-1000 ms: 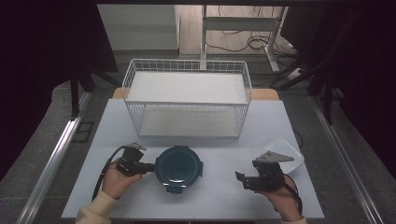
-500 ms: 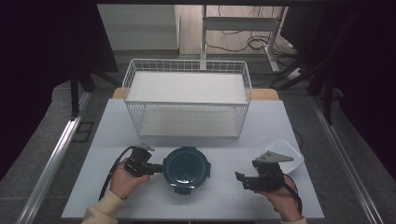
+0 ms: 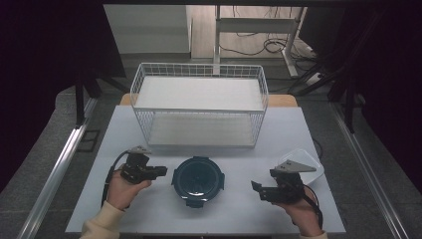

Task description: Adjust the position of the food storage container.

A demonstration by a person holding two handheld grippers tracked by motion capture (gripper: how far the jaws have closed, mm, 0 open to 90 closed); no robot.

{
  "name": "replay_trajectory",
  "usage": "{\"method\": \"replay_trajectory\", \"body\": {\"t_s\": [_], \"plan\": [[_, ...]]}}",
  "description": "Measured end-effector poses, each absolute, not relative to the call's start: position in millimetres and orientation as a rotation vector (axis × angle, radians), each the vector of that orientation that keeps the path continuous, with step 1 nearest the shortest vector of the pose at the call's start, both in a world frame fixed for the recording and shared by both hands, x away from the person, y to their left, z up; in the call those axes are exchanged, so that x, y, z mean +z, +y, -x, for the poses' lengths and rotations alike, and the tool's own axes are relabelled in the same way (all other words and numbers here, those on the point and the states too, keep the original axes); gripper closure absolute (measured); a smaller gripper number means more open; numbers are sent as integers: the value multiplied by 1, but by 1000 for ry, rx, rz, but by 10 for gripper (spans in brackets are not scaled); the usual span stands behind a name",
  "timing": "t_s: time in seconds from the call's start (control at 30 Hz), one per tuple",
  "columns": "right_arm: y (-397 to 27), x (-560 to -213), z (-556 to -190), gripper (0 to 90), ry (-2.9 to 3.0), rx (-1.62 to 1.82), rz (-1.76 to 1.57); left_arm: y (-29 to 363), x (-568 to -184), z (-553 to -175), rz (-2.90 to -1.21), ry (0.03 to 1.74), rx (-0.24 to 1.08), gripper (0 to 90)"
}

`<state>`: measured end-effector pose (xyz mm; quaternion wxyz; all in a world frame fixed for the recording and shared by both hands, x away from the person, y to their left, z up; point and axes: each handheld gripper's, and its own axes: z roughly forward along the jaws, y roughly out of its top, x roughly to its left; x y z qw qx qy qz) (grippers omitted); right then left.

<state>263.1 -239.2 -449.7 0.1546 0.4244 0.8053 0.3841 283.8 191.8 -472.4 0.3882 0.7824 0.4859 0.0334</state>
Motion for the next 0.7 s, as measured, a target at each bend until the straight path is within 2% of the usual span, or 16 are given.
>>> {"method": "replay_trajectory", "body": {"t_s": [0.03, 0.07, 0.13, 0.27, 0.7], "plan": [[-239, -449, -264, 200, 2308, 1104, -1215, 191, -466, -283, -1975, 1233, 103, 781], [-235, -448, -264, 200, 2313, 1111, -1213, 189, -460, -283, -1965, 1232, 107, 628], [-235, -447, -265, 199, 2314, 1113, -1208, 188, -457, -283, -1958, 1232, 105, 481], [-229, -437, -266, 199, 2299, 1156, -1207, 186, -446, -278, -1901, 1228, 81, 348], [-201, -433, -276, 190, 2334, 1185, -1198, 192, -451, -267, -1887, 1254, 95, 238]]}}
